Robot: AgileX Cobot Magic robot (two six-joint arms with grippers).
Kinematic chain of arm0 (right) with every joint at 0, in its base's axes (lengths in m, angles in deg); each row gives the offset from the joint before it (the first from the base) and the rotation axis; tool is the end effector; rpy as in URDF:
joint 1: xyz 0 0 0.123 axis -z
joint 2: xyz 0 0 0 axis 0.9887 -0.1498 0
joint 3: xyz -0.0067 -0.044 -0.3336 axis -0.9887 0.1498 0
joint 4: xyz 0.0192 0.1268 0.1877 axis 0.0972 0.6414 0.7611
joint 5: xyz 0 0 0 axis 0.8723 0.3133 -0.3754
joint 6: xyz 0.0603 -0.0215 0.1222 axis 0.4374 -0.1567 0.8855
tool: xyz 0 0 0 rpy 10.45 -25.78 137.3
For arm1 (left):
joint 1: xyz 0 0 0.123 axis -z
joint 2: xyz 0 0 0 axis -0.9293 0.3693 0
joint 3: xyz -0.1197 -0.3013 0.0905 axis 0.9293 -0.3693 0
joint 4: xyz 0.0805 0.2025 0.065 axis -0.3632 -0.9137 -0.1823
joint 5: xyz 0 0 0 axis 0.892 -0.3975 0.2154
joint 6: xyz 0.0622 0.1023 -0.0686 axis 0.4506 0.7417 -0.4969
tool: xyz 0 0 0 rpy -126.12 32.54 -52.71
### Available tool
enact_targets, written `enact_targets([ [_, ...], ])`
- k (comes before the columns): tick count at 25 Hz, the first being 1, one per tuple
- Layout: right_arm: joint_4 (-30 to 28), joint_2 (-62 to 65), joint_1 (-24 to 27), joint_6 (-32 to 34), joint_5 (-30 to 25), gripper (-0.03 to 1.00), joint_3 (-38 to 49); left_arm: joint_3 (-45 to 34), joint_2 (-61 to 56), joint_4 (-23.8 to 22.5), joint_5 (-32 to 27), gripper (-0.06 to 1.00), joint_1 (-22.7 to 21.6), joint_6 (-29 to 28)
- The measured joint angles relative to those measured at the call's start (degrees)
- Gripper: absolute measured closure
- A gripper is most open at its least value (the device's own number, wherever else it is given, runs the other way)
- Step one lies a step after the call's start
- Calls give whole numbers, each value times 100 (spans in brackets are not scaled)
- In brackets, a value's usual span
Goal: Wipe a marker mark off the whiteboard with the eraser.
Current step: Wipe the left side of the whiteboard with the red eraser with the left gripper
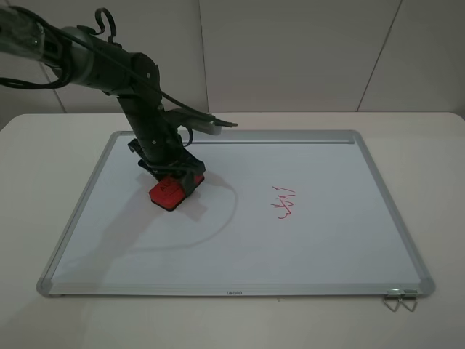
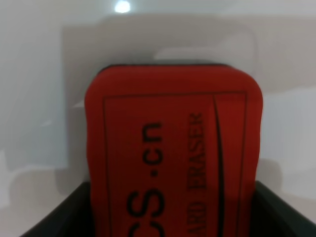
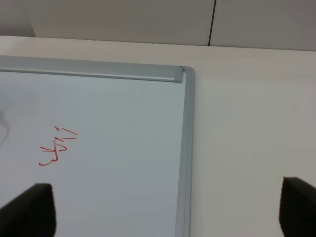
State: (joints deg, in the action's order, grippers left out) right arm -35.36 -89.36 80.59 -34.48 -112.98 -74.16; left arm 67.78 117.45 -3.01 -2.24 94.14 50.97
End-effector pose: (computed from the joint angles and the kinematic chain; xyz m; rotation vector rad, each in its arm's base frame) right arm -0.0379 -0.0005 0.2493 -0.0349 2.0355 -0.0040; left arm 0.3878 -0.2054 0.1091 0.8556 2.8987 -0.2064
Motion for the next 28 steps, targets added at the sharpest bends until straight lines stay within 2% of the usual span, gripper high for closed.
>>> enact_targets([
  [5, 0, 0, 0, 0, 0, 14, 0, -237, -160, -288, -183, 37, -261, -135],
  [11, 0, 0, 0, 0, 0, 14, 0, -779, -475, -624, -153, 37, -673, -313],
  [16, 0, 0, 0, 0, 0, 14, 0, -914, -575, -884, -181, 37, -918, -510],
  [24, 0, 0, 0, 0, 0, 14, 0, -929, -575, -914, -97, 37, -836, -580],
  [28, 0, 0, 0, 0, 0, 14, 0, -923, -556, -841, 91, 37, -538, -546],
])
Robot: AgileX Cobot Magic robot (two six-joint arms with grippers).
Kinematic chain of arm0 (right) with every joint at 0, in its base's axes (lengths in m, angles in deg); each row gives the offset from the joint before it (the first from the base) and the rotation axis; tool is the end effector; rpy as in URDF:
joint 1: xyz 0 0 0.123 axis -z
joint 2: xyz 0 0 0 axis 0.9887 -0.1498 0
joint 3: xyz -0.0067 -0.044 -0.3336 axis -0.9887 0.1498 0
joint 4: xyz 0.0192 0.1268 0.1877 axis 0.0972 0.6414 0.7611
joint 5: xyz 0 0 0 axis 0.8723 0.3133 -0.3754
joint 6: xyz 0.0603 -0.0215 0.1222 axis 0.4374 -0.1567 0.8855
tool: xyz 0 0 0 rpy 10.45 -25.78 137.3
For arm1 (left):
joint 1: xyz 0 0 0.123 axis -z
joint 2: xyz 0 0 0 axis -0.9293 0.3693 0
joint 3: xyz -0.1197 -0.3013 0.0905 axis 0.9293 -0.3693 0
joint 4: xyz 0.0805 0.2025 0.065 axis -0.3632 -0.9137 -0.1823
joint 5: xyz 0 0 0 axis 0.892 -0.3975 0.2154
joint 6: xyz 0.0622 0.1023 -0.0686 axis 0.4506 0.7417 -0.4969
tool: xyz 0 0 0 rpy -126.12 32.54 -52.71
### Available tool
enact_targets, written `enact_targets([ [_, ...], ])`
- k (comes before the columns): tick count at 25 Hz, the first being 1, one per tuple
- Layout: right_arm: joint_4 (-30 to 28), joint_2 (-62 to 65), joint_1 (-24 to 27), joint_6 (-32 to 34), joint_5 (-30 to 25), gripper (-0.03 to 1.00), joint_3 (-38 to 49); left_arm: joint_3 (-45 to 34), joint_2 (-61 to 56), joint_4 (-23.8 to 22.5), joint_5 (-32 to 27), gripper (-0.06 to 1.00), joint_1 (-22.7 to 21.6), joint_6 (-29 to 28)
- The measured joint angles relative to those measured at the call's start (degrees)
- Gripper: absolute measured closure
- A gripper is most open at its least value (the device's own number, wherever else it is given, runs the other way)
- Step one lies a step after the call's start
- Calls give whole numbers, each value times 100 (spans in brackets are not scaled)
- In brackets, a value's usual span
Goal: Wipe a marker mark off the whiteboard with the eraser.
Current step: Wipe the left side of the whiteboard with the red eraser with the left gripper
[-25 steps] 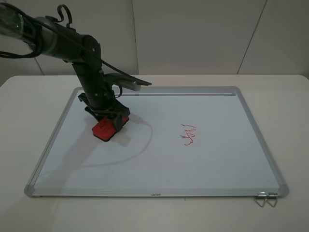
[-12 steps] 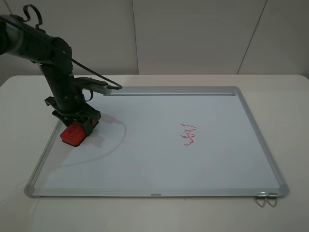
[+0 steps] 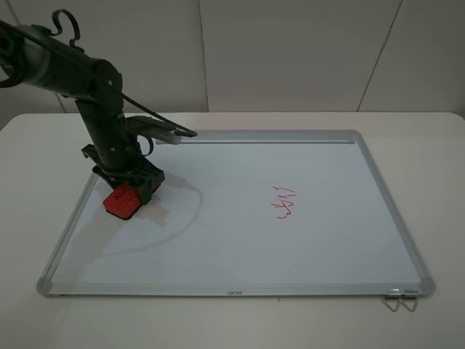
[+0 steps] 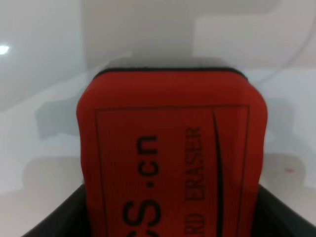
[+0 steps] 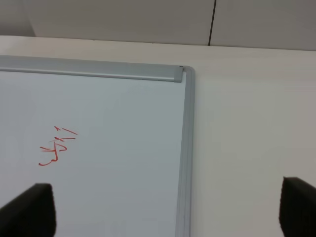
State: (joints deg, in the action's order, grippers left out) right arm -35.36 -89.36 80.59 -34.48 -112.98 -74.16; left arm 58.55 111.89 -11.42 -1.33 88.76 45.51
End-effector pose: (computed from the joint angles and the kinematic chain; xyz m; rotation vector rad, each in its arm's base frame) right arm -0.0379 -0.0005 0.2493 -0.0349 2.0355 -0.0040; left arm 0.3721 -0.1409 0.1165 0.7350 2.9757 -0.0361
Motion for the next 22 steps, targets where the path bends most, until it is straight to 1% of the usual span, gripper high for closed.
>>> enact_targets([
  [2, 0, 0, 0, 0, 0, 14, 0, 153, 103, 37, -13, 37, 287, 7],
  [3, 0, 0, 0, 0, 0, 14, 0, 153, 103, 37, -13, 37, 287, 7],
  [4, 0, 0, 0, 0, 0, 14, 0, 240, 160, 38, -35, 37, 391, 7],
  [5, 0, 0, 0, 0, 0, 14, 0, 456, 268, 65, -93, 37, 596, 7],
  [6, 0, 0, 0, 0, 0, 14, 0, 567, 325, 87, -140, 37, 707, 12],
  [8, 0, 0, 0, 0, 0, 14, 0, 882, 491, 219, -246, 37, 887, 13],
  [11, 0, 0, 0, 0, 0, 14, 0, 1382, 740, 556, -487, 37, 1080, 100],
  [12, 0, 0, 0, 0, 0, 14, 0, 1382, 740, 556, -487, 37, 1080, 100],
  [15, 0, 0, 0, 0, 0, 14, 0, 1740, 905, 906, -692, 37, 1163, 159],
  [17, 0, 0, 0, 0, 0, 14, 0, 1810, 933, 1014, -748, 37, 1175, 164],
  [20, 0, 0, 0, 0, 0, 14, 0, 1825, 932, 1050, -818, 37, 1167, 142],
  [22, 0, 0, 0, 0, 0, 14, 0, 1825, 932, 992, -883, 37, 1148, 73],
])
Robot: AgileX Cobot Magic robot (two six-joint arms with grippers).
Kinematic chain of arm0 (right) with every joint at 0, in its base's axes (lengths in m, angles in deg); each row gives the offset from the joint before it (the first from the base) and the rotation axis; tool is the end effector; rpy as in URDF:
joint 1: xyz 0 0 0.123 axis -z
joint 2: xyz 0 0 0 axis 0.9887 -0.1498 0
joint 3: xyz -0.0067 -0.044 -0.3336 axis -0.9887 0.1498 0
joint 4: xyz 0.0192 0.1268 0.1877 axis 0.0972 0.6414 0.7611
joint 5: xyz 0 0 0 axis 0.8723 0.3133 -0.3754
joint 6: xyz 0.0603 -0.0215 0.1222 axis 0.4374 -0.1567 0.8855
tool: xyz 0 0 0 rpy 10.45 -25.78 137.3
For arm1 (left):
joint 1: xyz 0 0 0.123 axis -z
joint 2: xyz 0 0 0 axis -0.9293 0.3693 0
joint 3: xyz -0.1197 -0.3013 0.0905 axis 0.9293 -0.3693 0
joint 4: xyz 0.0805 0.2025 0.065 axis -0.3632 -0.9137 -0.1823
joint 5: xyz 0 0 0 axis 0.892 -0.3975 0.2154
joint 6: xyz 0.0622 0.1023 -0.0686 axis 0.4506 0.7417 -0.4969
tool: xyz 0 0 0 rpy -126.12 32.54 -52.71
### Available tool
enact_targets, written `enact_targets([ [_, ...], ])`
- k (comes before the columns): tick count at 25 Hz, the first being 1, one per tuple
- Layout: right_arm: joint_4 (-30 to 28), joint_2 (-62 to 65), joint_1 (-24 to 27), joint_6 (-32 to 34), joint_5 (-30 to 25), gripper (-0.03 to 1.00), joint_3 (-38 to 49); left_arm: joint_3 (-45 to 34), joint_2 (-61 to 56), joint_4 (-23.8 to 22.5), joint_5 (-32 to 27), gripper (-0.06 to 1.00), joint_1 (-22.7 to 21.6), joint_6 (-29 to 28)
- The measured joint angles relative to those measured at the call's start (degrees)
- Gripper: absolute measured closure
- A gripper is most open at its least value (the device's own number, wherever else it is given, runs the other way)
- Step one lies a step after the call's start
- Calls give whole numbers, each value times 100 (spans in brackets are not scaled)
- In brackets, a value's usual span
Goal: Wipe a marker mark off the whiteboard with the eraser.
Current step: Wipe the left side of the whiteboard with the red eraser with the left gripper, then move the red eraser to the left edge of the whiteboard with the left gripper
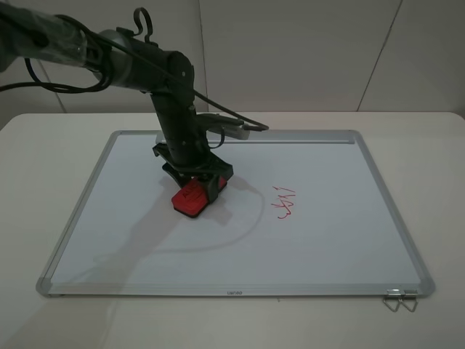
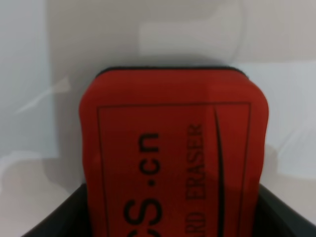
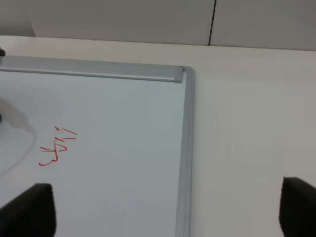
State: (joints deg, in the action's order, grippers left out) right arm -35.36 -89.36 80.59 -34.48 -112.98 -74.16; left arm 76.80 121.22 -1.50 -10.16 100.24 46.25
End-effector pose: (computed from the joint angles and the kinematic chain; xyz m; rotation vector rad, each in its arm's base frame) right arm -0.0379 -0.0005 0.2493 -0.0349 2.0355 -0.0040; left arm 0.3782 -0.2603 0.1114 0.9077 2.9472 -0.2625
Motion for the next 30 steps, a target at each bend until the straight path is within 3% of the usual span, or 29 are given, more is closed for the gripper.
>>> enact_targets([
  [13, 0, 0, 0, 0, 0, 14, 0, -212, -1041, -658, -604, 37, -411, -1150],
  [19, 0, 0, 0, 0, 0, 14, 0, -1492, -1925, -815, -195, 37, -582, -1805],
  [30, 0, 0, 0, 0, 0, 14, 0, -3997, -3381, -877, 1086, 37, -611, -2983],
])
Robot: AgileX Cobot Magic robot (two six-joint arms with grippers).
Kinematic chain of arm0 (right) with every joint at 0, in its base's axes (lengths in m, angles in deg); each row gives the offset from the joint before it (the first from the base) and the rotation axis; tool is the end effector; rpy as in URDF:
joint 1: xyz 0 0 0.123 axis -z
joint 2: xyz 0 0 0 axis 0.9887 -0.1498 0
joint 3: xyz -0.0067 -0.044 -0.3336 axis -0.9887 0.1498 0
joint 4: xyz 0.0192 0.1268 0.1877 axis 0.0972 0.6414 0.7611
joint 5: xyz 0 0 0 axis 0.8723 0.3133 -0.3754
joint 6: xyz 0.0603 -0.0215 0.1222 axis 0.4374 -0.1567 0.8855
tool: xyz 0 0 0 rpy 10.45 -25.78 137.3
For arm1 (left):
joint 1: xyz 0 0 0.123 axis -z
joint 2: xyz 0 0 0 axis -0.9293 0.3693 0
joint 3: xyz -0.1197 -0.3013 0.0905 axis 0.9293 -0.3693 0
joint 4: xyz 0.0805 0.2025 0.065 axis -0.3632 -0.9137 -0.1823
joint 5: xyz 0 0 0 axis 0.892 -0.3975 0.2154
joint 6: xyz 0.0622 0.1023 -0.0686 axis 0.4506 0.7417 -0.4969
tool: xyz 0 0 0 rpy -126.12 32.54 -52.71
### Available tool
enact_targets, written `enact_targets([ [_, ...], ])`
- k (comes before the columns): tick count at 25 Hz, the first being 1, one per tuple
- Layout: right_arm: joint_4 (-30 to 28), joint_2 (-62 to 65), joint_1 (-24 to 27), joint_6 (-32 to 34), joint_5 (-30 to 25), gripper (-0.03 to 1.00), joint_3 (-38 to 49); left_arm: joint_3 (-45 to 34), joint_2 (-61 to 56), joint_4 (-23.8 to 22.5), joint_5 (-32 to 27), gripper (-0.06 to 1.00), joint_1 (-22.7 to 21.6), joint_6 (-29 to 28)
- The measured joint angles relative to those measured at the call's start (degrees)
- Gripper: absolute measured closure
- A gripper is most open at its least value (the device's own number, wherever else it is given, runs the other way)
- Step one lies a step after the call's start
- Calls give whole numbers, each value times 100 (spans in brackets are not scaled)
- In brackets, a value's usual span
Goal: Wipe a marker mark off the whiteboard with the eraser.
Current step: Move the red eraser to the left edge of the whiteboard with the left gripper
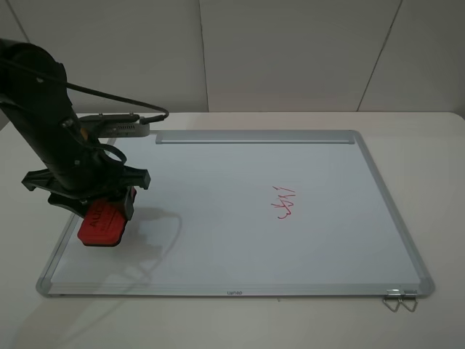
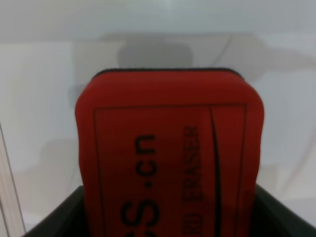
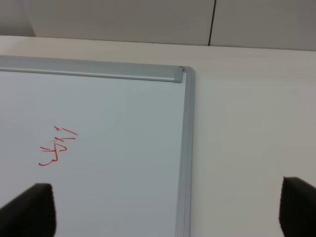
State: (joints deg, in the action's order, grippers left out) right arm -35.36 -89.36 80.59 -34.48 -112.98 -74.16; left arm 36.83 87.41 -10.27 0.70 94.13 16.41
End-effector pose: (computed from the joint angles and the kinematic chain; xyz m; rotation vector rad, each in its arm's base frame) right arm -0.0379 -0.0005 0.2493 -0.0349 2.0355 -0.0040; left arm 0.2563 -0.1282 0.1878 0.0841 3.0005 -0.1375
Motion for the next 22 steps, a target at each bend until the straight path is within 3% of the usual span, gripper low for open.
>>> enact_targets([
  [6, 0, 0, 0, 0, 0, 14, 0, -565, -108, -284, 262, 37, -27, -168],
  [15, 0, 0, 0, 0, 0, 14, 0, -649, -23, -805, 575, 37, -374, -314],
  [22, 0, 0, 0, 0, 0, 14, 0, -649, 361, -768, 707, 37, -387, -333],
])
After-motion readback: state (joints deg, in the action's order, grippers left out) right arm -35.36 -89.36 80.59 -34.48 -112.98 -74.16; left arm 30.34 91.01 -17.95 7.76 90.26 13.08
